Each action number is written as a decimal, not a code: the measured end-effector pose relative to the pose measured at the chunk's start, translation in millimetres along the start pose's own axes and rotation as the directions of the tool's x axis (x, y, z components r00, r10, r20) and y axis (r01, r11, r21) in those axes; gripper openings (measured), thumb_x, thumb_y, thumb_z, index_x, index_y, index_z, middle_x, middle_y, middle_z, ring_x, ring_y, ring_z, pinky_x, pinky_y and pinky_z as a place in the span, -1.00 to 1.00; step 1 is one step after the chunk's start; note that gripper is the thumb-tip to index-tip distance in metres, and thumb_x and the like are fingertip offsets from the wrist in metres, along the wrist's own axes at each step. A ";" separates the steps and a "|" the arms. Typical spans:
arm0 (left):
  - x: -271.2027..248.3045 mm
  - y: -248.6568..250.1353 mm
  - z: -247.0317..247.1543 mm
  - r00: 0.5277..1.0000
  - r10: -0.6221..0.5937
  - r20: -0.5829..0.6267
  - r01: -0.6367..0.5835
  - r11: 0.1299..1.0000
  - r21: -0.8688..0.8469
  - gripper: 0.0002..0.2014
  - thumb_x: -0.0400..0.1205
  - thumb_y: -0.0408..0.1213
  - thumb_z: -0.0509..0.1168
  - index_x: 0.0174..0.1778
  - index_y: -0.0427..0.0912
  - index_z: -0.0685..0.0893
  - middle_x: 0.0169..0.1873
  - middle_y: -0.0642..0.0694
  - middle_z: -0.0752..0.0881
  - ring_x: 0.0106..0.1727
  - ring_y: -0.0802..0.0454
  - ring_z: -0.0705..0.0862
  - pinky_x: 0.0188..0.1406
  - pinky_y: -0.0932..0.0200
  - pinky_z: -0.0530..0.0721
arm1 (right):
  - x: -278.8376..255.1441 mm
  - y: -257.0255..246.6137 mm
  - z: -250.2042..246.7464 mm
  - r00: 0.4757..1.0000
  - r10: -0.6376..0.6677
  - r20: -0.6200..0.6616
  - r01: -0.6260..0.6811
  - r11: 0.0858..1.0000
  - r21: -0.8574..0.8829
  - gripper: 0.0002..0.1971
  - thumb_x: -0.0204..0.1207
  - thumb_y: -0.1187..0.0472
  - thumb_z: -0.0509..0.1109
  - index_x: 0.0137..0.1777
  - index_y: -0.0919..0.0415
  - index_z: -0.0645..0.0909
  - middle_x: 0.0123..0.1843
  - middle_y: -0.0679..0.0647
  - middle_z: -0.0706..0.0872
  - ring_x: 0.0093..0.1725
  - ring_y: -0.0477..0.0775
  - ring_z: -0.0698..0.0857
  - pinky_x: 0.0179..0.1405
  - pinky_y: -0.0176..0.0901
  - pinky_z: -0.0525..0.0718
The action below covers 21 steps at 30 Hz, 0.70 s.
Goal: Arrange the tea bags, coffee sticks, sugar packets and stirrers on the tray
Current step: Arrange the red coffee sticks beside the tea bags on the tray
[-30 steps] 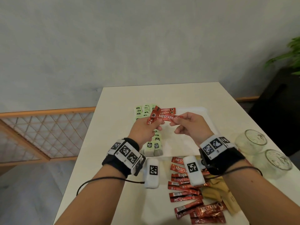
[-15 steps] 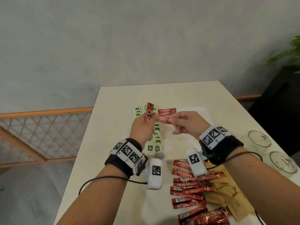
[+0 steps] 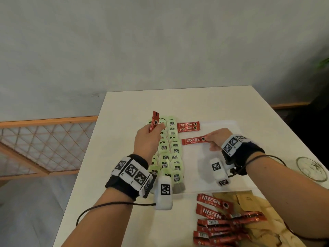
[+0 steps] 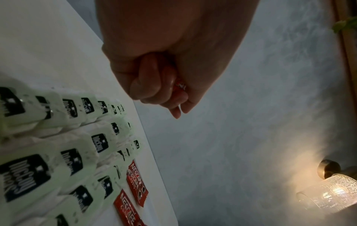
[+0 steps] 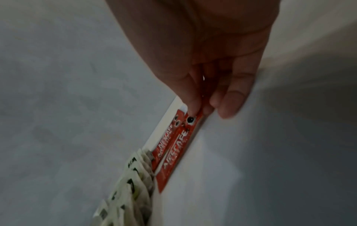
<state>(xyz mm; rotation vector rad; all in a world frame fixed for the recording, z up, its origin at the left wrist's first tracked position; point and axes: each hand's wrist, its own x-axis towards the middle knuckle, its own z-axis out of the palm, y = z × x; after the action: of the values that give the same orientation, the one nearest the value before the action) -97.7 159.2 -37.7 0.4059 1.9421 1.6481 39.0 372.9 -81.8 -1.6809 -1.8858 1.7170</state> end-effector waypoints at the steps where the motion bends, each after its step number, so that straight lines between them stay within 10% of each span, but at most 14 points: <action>1: 2.7 -0.5 0.0 1.000 0.003 0.004 -0.003 1.000 -0.002 -0.72 0.60 -0.10 0.38 -0.31 -0.08 0.45 -0.57 0.06 0.38 -0.59 0.12 0.26 -0.57 0.21 0.27 | 9.6 1.0 2.6 1.000 -0.029 0.003 0.029 0.998 -0.061 -0.87 0.53 0.35 0.48 0.05 0.34 0.69 -0.27 0.16 0.68 -0.38 0.07 0.65 -0.66 -0.22 0.69; 14: 14.1 -4.9 -3.1 0.991 -0.127 0.029 0.126 0.991 0.038 -0.64 0.70 0.09 0.15 -0.03 -0.11 0.69 -0.39 0.06 0.48 -0.51 0.15 0.35 -0.55 0.24 0.29 | 54.9 -13.6 14.4 0.988 -0.154 -0.026 0.144 0.963 -0.229 -0.79 0.44 0.26 0.54 0.02 0.13 0.61 -0.23 0.02 0.66 -0.32 -0.04 0.67 -0.54 -0.31 0.60; 21: 0.9 -8.4 -9.2 0.969 -0.164 0.182 0.177 0.983 -0.055 -0.71 0.78 -0.19 0.10 0.07 -0.26 0.68 -0.31 -0.06 0.56 -0.45 0.12 0.47 -0.59 0.23 0.48 | 53.1 -13.2 13.8 0.983 -0.167 -0.070 0.146 0.958 -0.247 -0.86 0.42 0.21 0.52 -0.06 0.14 0.65 0.05 0.22 0.75 0.04 0.25 0.77 0.11 0.17 0.76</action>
<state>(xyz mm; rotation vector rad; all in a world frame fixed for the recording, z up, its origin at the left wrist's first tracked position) -102.8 150.6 -45.3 0.3356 1.7323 1.5120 0.6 405.7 -107.0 -1.6008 -2.1922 1.3777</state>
